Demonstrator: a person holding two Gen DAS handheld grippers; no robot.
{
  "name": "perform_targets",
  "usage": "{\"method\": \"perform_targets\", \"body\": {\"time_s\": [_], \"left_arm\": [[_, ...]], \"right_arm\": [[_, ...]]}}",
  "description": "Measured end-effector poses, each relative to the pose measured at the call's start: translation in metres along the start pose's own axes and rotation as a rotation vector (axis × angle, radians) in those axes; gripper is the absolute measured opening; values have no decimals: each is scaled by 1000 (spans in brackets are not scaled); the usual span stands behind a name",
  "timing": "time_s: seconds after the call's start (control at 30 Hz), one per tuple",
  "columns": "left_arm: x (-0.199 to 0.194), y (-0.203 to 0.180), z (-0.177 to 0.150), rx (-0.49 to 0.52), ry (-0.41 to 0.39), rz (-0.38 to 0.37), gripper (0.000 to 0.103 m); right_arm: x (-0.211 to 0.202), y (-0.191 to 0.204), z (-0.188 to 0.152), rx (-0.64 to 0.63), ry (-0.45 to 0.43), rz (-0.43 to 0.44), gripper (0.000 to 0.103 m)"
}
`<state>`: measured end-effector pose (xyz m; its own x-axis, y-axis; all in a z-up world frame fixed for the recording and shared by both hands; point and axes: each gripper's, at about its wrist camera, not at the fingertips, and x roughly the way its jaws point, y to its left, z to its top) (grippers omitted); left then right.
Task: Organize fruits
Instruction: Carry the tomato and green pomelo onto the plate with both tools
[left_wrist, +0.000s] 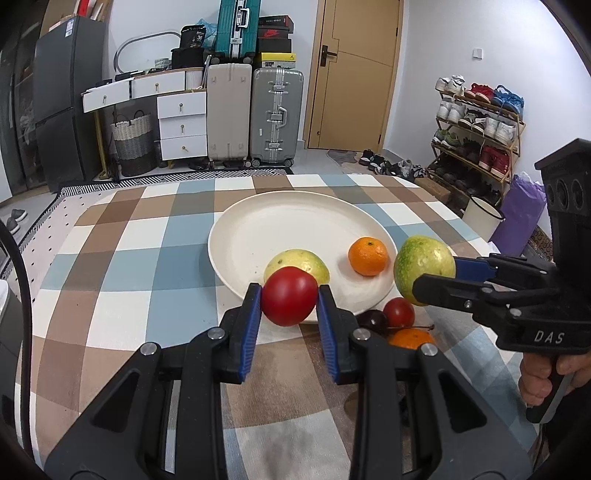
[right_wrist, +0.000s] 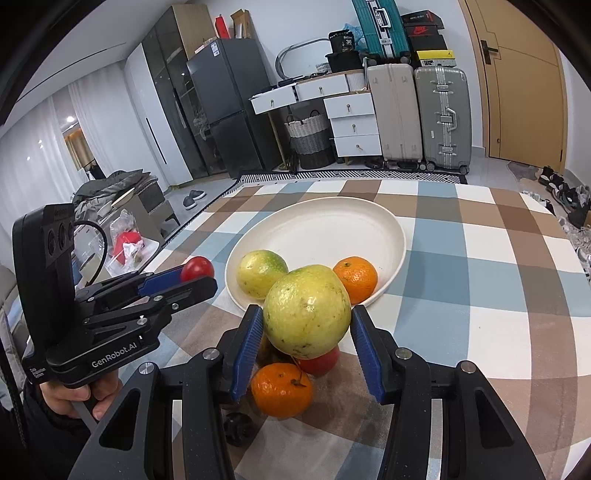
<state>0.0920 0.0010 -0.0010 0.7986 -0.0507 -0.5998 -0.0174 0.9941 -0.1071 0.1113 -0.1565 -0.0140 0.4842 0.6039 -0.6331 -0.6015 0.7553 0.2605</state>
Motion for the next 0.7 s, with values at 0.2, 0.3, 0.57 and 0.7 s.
{"method": "perform_targets", "body": {"time_s": [0.2,0.3,0.57,0.7], "left_arm": [[11,0,4,13,-2,2,27],[14,-1,4,22,0,2,27],[26,-2,4,41,21,6,27],[33,-2,7,39,30,1,27]], "right_arm": [[9,5,6,0,5,5,49],[15,7,10,1,10,7,49],[35,11,17,-8,54,15,49],[44,8,20,-3,75,4,49]]}}
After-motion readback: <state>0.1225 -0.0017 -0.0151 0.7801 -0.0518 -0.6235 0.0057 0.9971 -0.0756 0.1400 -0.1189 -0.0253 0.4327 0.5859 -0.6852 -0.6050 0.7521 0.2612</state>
